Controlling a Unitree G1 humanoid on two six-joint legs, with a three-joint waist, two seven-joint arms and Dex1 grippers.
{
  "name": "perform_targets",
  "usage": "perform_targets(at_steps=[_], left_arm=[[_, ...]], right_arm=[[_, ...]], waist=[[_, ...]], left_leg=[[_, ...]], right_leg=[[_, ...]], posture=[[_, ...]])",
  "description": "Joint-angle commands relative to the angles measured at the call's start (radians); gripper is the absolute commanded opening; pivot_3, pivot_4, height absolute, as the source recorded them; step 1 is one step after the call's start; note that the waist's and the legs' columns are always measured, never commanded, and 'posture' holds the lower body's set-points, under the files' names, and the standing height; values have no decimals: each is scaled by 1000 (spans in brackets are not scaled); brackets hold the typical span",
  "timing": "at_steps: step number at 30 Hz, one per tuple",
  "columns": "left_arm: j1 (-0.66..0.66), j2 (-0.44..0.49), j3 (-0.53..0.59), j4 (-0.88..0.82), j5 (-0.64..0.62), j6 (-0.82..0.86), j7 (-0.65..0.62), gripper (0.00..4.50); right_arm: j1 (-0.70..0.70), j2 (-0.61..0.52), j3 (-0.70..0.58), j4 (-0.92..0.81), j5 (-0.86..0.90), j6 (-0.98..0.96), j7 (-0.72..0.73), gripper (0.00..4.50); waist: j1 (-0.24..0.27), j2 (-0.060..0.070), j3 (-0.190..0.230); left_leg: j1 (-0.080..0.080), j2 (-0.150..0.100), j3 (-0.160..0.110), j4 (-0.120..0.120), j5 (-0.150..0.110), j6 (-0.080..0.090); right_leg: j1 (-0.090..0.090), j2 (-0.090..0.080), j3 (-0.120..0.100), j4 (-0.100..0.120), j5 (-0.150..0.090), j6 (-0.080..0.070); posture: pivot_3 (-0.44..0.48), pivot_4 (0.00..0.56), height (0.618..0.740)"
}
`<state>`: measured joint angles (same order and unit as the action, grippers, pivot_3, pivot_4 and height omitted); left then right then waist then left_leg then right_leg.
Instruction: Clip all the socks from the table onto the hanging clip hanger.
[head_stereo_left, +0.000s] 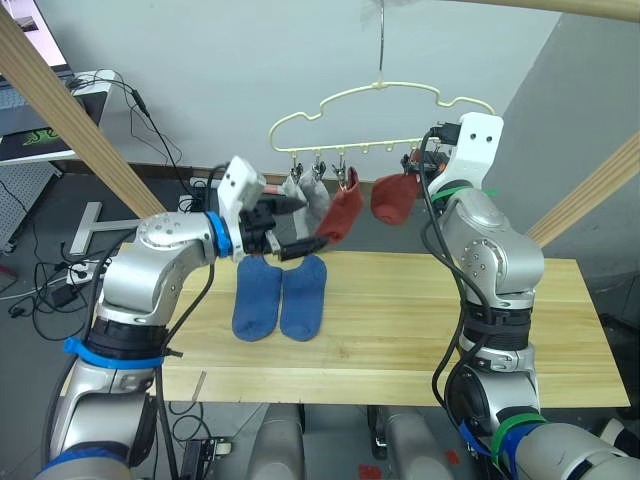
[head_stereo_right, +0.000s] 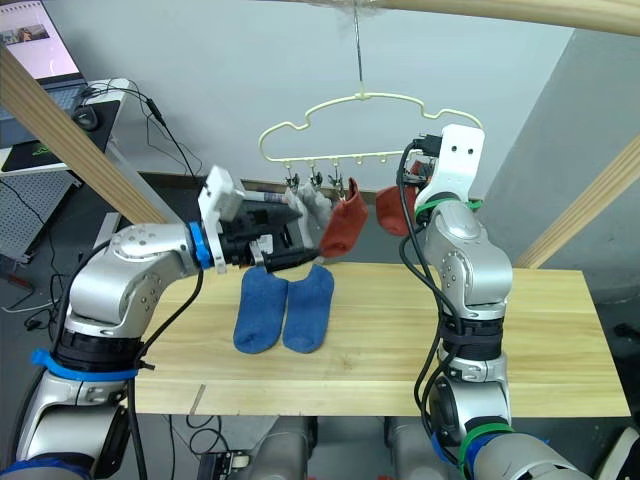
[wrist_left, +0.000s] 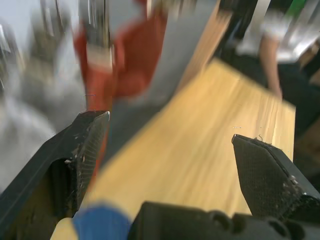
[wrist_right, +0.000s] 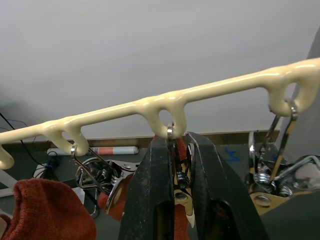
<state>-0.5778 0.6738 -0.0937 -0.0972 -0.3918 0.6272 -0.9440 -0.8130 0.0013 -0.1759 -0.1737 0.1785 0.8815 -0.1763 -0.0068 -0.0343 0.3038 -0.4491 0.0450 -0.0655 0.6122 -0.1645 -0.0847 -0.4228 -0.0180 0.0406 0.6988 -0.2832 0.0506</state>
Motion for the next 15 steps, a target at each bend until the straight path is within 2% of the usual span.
perform_targets(at_steps=[1,6,15], left_arm=[[49,11,-61,-10,86,12,51,4491],[90,-32,-141,122,239,-109,142,4491],[-21,-221,-144,458,339,-279,239,4495]], right_arm=[[-12,4,1,-66,8,15,-4,109],[-10,19,10,-99,9,52,-7,109],[1,32,11,-137,2,88,-13,109]], waist=[[0,0,0],[1,0,0],[2,0,0]], left_leg=[[0,0,0,0,0,0],[0,0,0,0,0,0],[0,0,0,0,0,1]], right_leg=[[0,0,0,0,0,0],[0,0,0,0,0,0],[0,0,0,0,0,0]], posture=[[86,244,740],[76,246,740],[41,246,740]])
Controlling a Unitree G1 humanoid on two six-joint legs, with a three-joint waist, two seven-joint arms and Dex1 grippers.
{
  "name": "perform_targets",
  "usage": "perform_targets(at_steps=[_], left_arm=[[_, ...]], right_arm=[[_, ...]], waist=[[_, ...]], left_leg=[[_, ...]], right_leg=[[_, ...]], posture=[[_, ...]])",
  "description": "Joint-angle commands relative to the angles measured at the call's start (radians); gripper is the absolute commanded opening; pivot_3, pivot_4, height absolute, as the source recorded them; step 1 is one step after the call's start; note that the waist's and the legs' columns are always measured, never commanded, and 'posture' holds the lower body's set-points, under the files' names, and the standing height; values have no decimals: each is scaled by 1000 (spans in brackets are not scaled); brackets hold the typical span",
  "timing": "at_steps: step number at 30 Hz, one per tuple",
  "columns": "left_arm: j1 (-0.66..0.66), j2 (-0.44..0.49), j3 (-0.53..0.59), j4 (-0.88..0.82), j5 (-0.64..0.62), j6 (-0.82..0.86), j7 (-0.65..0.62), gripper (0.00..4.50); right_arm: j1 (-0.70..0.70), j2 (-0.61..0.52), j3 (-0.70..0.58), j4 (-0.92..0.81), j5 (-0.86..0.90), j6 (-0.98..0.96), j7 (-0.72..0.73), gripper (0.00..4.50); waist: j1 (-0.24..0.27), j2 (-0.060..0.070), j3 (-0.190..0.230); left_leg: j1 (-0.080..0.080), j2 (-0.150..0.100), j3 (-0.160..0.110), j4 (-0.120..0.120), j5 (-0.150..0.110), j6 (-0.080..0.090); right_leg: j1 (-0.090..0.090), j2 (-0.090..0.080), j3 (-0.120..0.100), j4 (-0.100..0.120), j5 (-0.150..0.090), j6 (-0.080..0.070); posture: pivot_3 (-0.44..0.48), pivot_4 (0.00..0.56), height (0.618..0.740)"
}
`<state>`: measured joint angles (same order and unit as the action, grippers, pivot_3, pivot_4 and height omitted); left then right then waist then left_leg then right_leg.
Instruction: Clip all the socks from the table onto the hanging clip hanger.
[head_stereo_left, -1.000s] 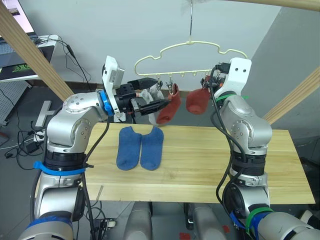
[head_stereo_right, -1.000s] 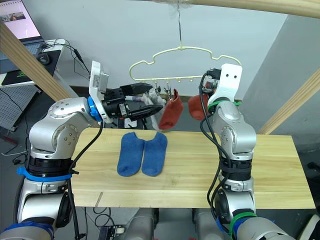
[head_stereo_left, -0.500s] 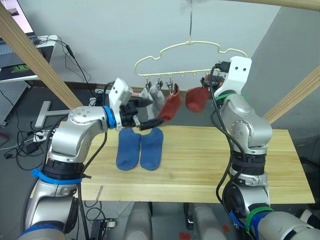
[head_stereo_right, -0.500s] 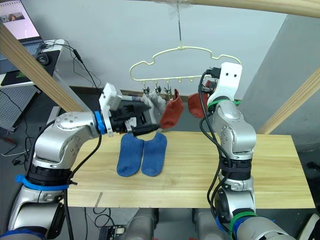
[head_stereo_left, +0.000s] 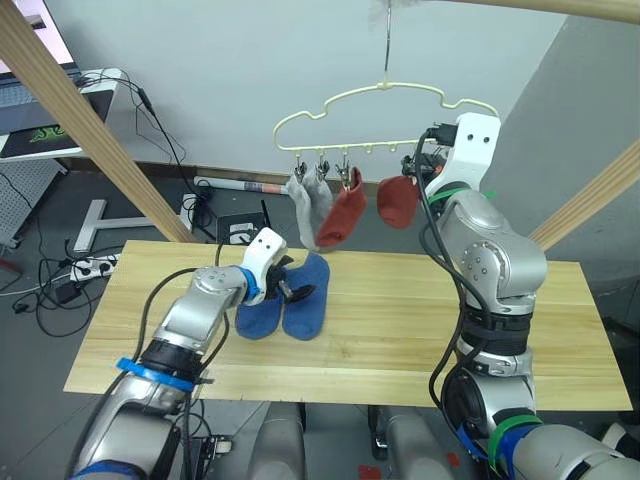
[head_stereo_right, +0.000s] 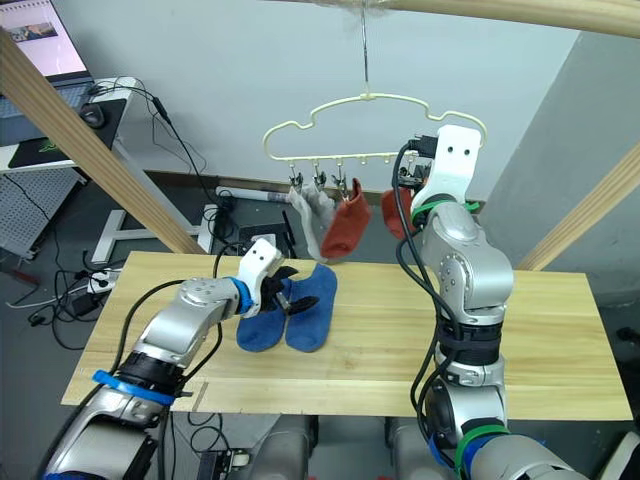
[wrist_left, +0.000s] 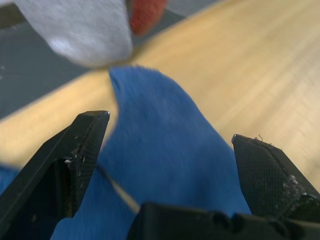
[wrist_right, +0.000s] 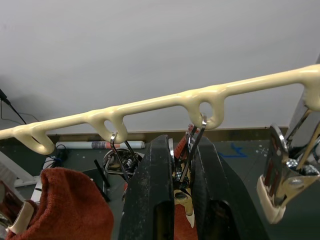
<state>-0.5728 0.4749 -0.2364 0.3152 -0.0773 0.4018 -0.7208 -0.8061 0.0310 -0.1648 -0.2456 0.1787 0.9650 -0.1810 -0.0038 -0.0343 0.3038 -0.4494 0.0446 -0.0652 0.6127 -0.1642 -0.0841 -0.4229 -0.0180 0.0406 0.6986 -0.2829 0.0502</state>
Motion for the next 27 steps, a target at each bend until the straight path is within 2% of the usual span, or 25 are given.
perform_targets(at_steps=[1,7,19,20,21,27], left_arm=[[-40,-35,-4,82,39,-71,24,4495],[-99,-85,-2,253,92,-120,47,4495],[-132,-118,-11,427,159,-134,50,4495],[-133,-121,-7,428,158,-132,52,4092],[-134,-122,-2,429,157,-131,53,3942],[-132,-127,6,424,152,-130,42,2159]], right_arm=[[-5,4,-1,-71,2,9,-9,109],[4,12,-3,-100,2,35,-17,109],[1,36,-20,-125,15,73,-18,109],[1,38,-21,-126,15,75,-18,109],[0,39,-21,-126,15,77,-18,109],[-5,68,-49,-133,30,95,-20,109]], waist=[[-2,0,0],[-22,0,0],[-29,0,-2],[-29,1,-3],[-29,1,-3],[-29,1,-4]], left_leg=[[0,0,0,0,0,0],[0,0,0,0,0,0],[1,0,0,0,0,0],[1,0,0,0,0,0],[1,0,0,0,0,0],[2,0,0,0,1,1]], right_leg=[[0,0,0,0,0,0],[0,0,0,0,0,0],[0,0,0,1,0,0],[1,0,0,1,0,0],[1,0,0,1,0,0],[1,0,0,2,0,0]], posture=[[36,246,740],[13,249,740],[3,251,740],[3,251,740],[3,251,740],[3,253,740]])
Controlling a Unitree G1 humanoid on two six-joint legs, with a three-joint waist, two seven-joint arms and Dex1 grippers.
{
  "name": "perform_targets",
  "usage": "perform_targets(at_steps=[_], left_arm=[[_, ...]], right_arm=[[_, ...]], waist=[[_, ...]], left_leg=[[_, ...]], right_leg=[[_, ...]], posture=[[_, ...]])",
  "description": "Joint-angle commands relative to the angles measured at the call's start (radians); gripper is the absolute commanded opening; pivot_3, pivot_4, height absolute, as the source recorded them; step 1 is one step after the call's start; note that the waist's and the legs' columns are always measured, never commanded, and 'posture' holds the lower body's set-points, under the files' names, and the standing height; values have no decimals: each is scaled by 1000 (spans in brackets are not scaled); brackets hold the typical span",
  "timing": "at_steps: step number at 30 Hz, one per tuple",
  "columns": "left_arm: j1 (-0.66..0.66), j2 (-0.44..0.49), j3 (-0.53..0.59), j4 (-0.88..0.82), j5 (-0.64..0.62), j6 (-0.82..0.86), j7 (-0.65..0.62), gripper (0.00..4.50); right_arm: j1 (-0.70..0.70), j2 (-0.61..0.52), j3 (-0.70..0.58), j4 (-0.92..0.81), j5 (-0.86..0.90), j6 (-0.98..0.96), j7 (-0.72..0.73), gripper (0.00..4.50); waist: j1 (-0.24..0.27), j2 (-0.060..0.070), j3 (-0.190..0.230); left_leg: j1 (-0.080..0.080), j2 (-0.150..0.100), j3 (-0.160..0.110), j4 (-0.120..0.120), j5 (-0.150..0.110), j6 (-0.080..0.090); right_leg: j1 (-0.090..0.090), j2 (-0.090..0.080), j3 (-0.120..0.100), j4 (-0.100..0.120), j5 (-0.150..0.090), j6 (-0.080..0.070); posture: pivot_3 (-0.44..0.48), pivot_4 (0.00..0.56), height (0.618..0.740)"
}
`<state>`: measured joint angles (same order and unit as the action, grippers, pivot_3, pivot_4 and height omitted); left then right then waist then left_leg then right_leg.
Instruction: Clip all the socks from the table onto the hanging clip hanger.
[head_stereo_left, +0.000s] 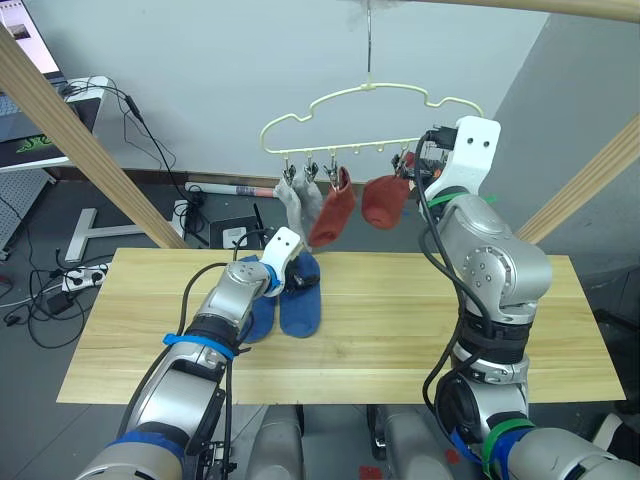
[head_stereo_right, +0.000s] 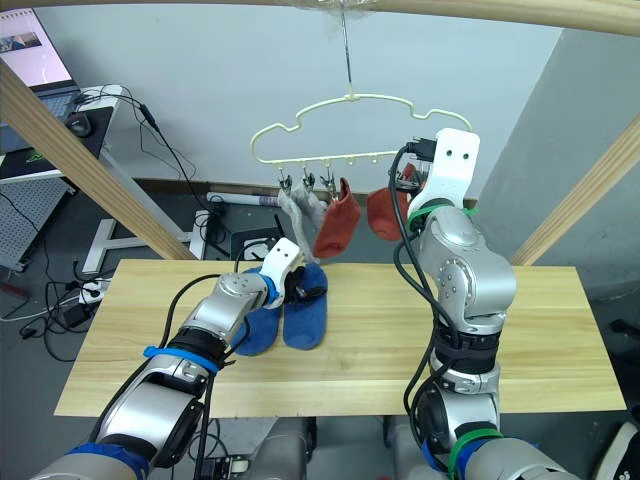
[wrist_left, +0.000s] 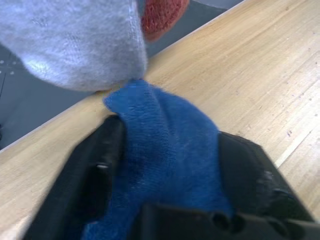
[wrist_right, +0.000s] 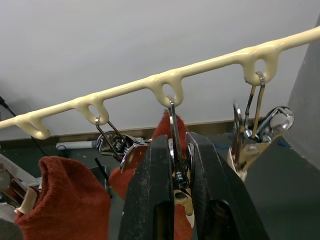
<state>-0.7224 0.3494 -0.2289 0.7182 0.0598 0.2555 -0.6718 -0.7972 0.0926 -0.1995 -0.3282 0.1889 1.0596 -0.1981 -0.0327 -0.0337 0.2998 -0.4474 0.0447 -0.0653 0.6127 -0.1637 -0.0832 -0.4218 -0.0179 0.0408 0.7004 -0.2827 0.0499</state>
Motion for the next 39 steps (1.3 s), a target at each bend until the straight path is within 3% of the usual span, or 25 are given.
perform_targets(at_steps=[1,7,8,19,24,29,39], left_arm=[[18,-2,2,20,12,17,-7,1865],[28,-9,14,-6,-6,44,-31,147],[33,-10,16,-18,-12,48,-42,34],[55,-68,112,-335,-225,222,-184,34],[4,-133,132,-472,-310,325,-164,34],[-59,-187,118,-486,-333,345,-148,34],[-197,-282,140,-327,-332,252,-89,34]], right_arm=[[-15,8,-17,-51,20,3,-3,109],[-22,16,-37,-50,31,17,-4,109],[-25,20,-44,-51,36,21,-7,109],[-87,78,-160,-56,122,69,-71,109],[-107,83,-194,-53,166,87,-101,109],[-121,84,-211,-47,201,96,-127,109],[-129,77,-215,-39,260,105,-165,109]], waist=[[0,0,0],[0,0,0],[0,0,0],[2,0,0],[2,0,0],[0,0,0],[-1,0,0]], left_leg=[[0,0,0,0,0,0],[0,0,0,0,0,0],[0,0,0,0,0,0],[-2,0,-1,0,0,0],[-2,0,-1,0,0,0],[-2,0,-1,0,0,0],[-2,-1,-1,-1,0,0]], right_leg=[[0,0,0,0,0,0],[0,0,0,0,0,0],[0,0,0,0,0,0],[0,0,-1,-1,0,0],[0,0,-1,-1,0,0],[0,0,-1,-1,0,0],[-1,0,-1,-3,0,0]], posture=[[3,253,740],[5,254,740],[5,254,740],[2,257,740],[0,259,740],[-8,258,740],[-15,256,740]])
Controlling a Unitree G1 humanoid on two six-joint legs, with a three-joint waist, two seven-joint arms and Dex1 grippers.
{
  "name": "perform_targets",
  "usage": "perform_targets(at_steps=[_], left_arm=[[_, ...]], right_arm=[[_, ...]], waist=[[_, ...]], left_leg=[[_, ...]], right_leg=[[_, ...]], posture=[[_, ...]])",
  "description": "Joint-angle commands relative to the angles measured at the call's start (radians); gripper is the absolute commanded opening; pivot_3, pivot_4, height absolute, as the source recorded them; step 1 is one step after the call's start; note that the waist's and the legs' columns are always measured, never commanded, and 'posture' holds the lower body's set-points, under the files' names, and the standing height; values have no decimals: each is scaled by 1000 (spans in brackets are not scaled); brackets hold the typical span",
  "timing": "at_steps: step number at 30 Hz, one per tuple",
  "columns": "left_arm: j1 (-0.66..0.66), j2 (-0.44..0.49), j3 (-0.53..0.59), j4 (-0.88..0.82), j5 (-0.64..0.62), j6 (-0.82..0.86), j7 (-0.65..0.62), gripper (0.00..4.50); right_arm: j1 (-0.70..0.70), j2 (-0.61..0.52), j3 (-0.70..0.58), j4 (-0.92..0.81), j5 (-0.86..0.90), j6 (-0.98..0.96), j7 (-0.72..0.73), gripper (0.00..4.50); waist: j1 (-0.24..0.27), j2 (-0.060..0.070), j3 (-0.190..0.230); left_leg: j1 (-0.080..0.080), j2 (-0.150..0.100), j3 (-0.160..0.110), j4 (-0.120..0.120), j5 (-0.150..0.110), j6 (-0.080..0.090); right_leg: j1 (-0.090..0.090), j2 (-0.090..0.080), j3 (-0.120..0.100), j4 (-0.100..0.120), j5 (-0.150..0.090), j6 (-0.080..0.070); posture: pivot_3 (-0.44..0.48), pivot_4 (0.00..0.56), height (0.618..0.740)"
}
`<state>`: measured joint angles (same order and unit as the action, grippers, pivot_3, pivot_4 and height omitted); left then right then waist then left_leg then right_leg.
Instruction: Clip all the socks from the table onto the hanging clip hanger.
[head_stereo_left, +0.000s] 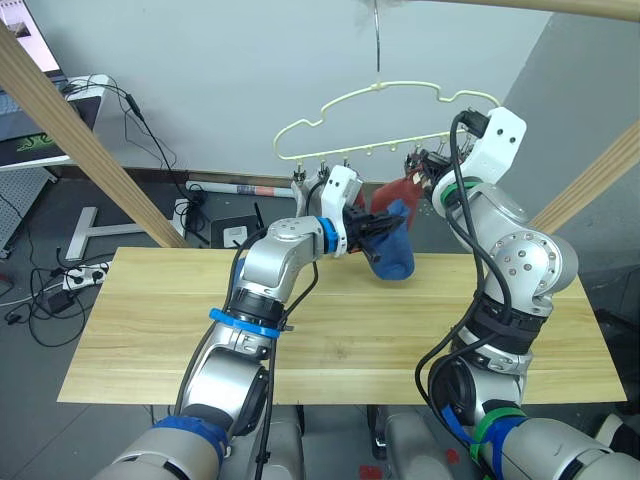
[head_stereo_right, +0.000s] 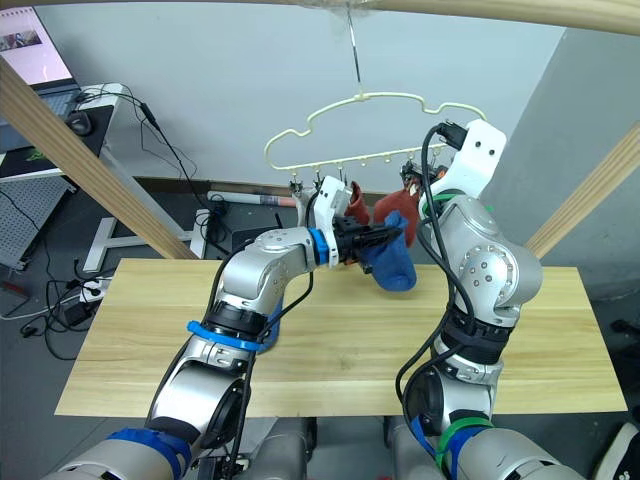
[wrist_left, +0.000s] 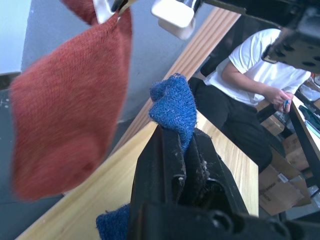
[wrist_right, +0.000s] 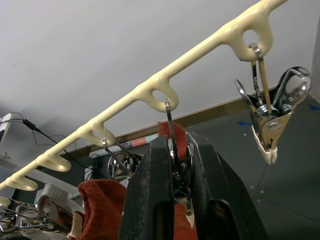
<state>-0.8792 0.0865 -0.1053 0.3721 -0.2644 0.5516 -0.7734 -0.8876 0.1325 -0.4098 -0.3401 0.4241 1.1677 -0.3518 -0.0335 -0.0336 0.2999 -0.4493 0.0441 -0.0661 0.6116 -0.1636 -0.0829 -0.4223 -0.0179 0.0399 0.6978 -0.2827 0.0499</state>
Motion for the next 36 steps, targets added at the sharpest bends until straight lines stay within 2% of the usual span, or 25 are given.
perform_targets(at_steps=[1,8,36], left_arm=[[-48,-23,16,32,-7,-52,12,34],[-90,-39,25,108,-7,-106,24,34],[-181,-93,39,211,-5,-163,27,34]], right_arm=[[-39,36,-4,-27,28,-3,-14,109],[-39,30,0,-26,52,-3,-33,109],[-23,29,13,-25,86,-22,-64,109]], waist=[[0,0,0],[-1,0,0],[-2,0,0]], left_leg=[[0,0,0,0,0,0],[0,0,0,0,0,0],[-1,0,0,-1,0,0]], right_leg=[[0,0,0,0,0,0],[0,0,0,0,0,0],[-1,0,0,-2,0,0]], posture=[[-16,256,740],[-22,258,740],[-33,260,740]])
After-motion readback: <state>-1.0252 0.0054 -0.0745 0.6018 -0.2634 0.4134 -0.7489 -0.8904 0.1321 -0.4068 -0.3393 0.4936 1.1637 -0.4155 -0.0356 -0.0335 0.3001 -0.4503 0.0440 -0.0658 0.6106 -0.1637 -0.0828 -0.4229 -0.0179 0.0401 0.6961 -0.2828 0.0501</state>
